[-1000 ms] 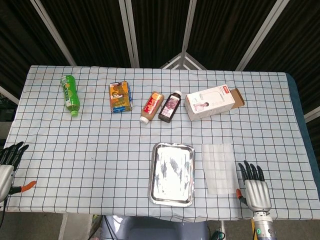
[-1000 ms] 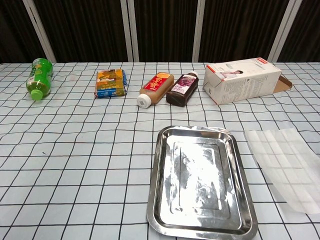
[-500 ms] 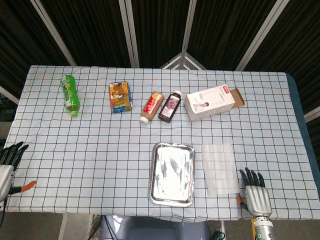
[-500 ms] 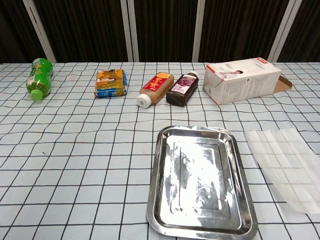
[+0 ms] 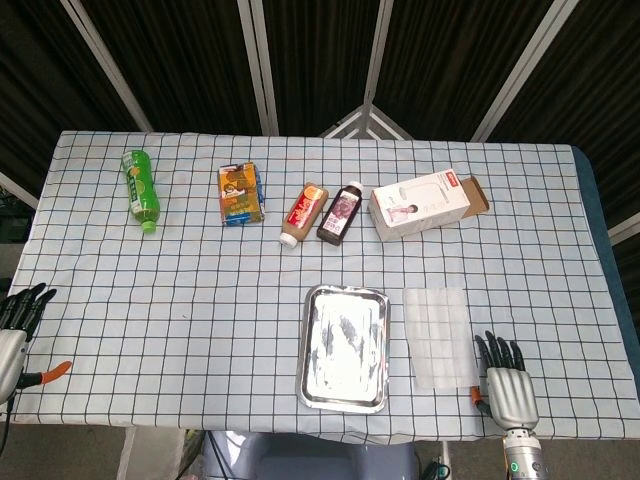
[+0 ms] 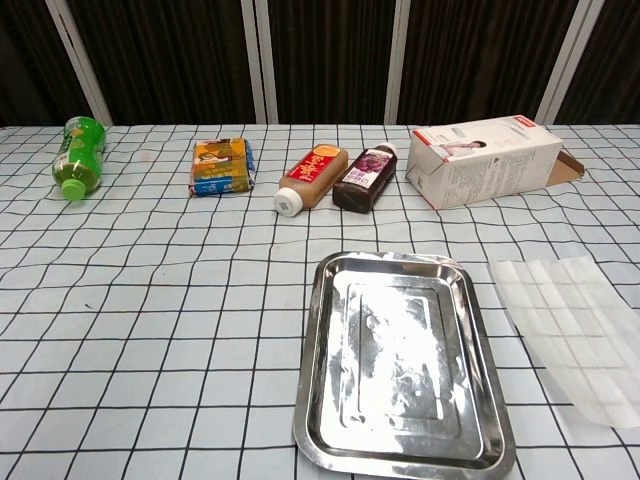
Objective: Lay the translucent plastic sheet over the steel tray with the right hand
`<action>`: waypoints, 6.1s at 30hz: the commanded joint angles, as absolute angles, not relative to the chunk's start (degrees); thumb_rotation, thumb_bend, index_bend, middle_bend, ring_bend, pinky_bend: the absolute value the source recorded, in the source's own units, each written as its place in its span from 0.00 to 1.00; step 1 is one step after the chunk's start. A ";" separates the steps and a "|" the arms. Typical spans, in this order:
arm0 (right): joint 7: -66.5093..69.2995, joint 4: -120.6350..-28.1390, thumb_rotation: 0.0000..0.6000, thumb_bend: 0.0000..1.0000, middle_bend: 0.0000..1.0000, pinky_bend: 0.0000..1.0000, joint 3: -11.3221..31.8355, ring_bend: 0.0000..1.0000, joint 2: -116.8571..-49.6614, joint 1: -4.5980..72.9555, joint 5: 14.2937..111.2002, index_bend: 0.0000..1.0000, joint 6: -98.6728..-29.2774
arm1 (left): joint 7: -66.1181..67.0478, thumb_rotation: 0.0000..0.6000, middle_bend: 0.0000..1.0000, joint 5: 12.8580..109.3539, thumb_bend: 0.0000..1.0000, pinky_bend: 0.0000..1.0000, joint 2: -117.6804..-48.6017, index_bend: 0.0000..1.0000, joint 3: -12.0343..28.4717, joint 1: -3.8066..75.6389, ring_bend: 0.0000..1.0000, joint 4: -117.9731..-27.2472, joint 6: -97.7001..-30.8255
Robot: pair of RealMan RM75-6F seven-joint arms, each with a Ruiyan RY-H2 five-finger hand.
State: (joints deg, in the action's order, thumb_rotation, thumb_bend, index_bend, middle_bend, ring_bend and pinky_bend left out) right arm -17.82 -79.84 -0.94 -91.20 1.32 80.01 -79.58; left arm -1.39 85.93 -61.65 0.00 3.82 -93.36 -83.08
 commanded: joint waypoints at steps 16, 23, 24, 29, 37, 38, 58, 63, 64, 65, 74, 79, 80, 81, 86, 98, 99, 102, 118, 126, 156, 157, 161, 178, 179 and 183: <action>-11.09 -75.18 1.00 0.42 0.14 0.00 -0.07 0.01 -94.29 2.72 85.42 0.47 -82.55 | -1.13 1.00 0.00 85.67 0.00 0.00 -61.72 0.00 0.07 3.90 0.00 -93.37 -82.84; -8.05 -73.42 1.00 0.48 0.22 0.00 -0.25 0.04 -95.24 2.94 88.60 0.66 -85.24 | -1.13 1.00 0.00 85.59 0.00 0.00 -61.73 0.00 0.10 3.91 0.00 -93.37 -82.80; -7.65 -73.27 1.00 0.48 0.23 0.00 -0.26 0.04 -95.33 2.97 88.80 0.66 -85.36 | -1.14 1.00 0.00 85.55 0.00 0.00 -61.73 0.00 0.11 3.92 0.00 -93.38 -82.75; -6.90 -73.30 1.00 0.49 0.23 0.00 -0.11 0.04 -95.31 3.13 89.17 0.66 -85.64 | -1.27 1.00 0.00 85.47 0.00 0.00 -61.72 0.00 0.14 3.95 0.00 -93.38 -82.66; -5.75 -74.64 1.00 0.49 0.23 0.00 1.94 0.04 -95.23 4.69 93.93 0.66 -91.02 | -1.25 1.00 0.00 85.49 0.00 0.00 -61.72 0.00 0.13 3.96 0.00 -93.40 -82.65; -5.43 -75.45 1.00 0.49 0.23 0.00 2.09 0.04 -94.91 5.04 95.27 0.66 -92.10 | -1.27 1.00 0.00 85.48 0.00 0.00 -61.72 0.00 0.12 3.96 0.00 -93.41 -82.64; -12.67 -85.79 1.00 0.49 0.23 0.00 -4.88 0.04 -92.92 7.01 108.53 0.66 -91.58 | -1.46 1.00 0.00 85.67 0.00 0.00 -61.70 0.00 0.10 3.94 0.00 -93.37 -82.75; -13.25 -83.15 1.00 0.49 0.23 0.00 -6.08 0.04 -94.57 6.97 108.10 0.66 -89.33 | -1.47 1.00 0.00 85.66 0.00 0.00 -61.71 0.00 0.11 4.03 0.00 -93.31 -82.61; -13.35 -82.72 1.00 0.49 0.23 0.00 -6.13 0.04 -94.95 6.93 107.75 0.66 -88.89 | -1.46 1.00 0.00 85.67 0.00 0.00 -61.71 0.00 0.10 4.04 0.00 -93.30 -82.59; -13.51 -82.19 1.00 0.49 0.23 0.00 -6.10 0.04 -95.56 6.88 107.06 0.66 -88.16 | -1.43 1.00 0.00 85.67 0.00 0.00 -61.72 0.00 0.08 4.03 0.00 -93.28 -82.58; -14.43 -81.13 1.00 0.49 0.23 0.00 -5.22 0.04 -98.78 7.48 104.51 0.66 -84.79 | -1.48 1.00 0.00 85.61 0.00 0.00 -61.72 0.00 0.08 4.01 0.00 -93.29 -82.59; -15.04 -80.74 1.00 0.49 0.23 0.00 -4.95 0.04 -99.63 7.37 103.44 0.66 -84.14 | -1.57 1.00 0.00 85.55 0.00 0.00 -61.71 0.00 0.08 4.10 0.00 -93.20 -82.37; -15.20 -80.73 1.00 0.49 0.23 0.00 -4.99 0.04 -99.76 7.29 103.32 0.66 -84.11 | -1.58 1.00 0.00 85.54 0.00 0.00 -61.71 0.00 0.09 4.12 0.00 -93.19 -82.34; -15.48 -80.72 1.00 0.49 0.23 0.00 -5.01 0.04 -99.88 7.17 103.17 0.66 -84.13 | -1.58 1.00 0.00 85.56 0.00 0.00 -61.71 0.00 0.08 4.12 0.00 -93.19 -82.34; -17.28 -81.38 1.00 0.49 0.23 0.00 -5.23 0.04 -100.27 6.64 102.51 0.66 -83.92 | -1.54 1.00 0.00 85.65 0.00 0.00 -61.70 0.00 0.04 4.09 0.00 -93.26 -82.42; -19.67 -82.88 1.00 0.49 0.23 0.00 -5.77 0.03 -100.24 6.32 101.99 0.50 -83.20 | -1.74 1.00 0.00 85.82 0.00 0.00 -61.62 0.00 -0.02 4.06 0.00 -93.31 -82.50; -19.76 -82.95 1.00 0.49 0.22 0.00 -5.89 0.02 -100.20 6.33 102.04 0.43 -83.10 | -1.74 1.00 0.00 85.83 0.00 0.00 -61.60 0.00 -0.03 4.07 0.00 -93.31 -82.51; -20.33 -82.93 1.00 0.49 0.19 0.00 -6.32 0.00 -100.01 6.37 102.21 0.28 -82.73 | -1.89 1.00 0.00 85.88 0.00 0.00 -61.55 0.00 -0.05 4.09 0.00 -93.32 -82.46; -21.58 -83.86 1.00 0.49 0.12 0.00 -6.50 0.00 -98.34 6.22 102.74 0.04 -83.39 | -2.30 1.00 0.00 85.92 0.00 0.00 -61.39 0.00 -0.12 4.11 0.00 -93.39 -82.35; -23.87 -87.09 1.00 0.49 0.07 0.00 -3.39 0.00 -92.50 6.67 98.94 0.00 -82.67 | -2.21 1.00 0.00 85.99 0.00 0.00 -61.33 0.00 -0.20 4.11 0.00 -93.42 -82.32; -22.31 -97.68 1.00 0.65 0.04 0.00 -5.72 0.00 -74.35 10.73 101.13 0.00 -76.59 | -2.25 1.00 0.00 85.89 0.00 0.00 -60.79 0.00 -0.57 4.29 0.00 -93.82 -81.46; -22.12 -97.75 1.00 0.69 0.04 0.00 -5.84 0.00 -74.13 11.20 101.99 0.00 -76.30 | -2.21 1.00 0.00 85.88 0.00 0.00 -60.82 0.00 -0.57 4.34 0.00 -93.80 -81.37; -23.16 -97.89 1.00 0.91 0.03 0.00 -6.71 0.00 -73.50 13.54 105.91 0.00 -73.86 | -1.89 1.00 0.00 85.95 0.00 0.00 -60.95 0.00 -0.58 4.44 0.00 -93.80 -81.27; -34.95 -107.95 1.00 1.00 0.03 0.00 0.12 0.00 -77.11 22.88 90.20 0.00 -53.30 | -2.83 1.00 0.00 85.17 0.00 0.00 -60.74 0.00 -0.19 4.45 0.00 -93.79 -81.22; -35.74 -108.19 1.00 1.00 0.03 0.00 0.40 0.00 -77.42 23.15 88.98 0.00 -52.71 | -2.98 1.00 0.00 85.09 0.00 0.00 -60.71 0.00 -0.15 4.45 0.00 -93.78 -81.21; -38.96 -109.05 1.00 1.00 0.03 0.00 0.84 0.00 -79.29 24.13 84.75 0.00 -51.09 | -3.50 1.00 0.00 84.68 0.00 0.00 -60.59 0.00 0.08 4.52 0.00 -93.81 -81.04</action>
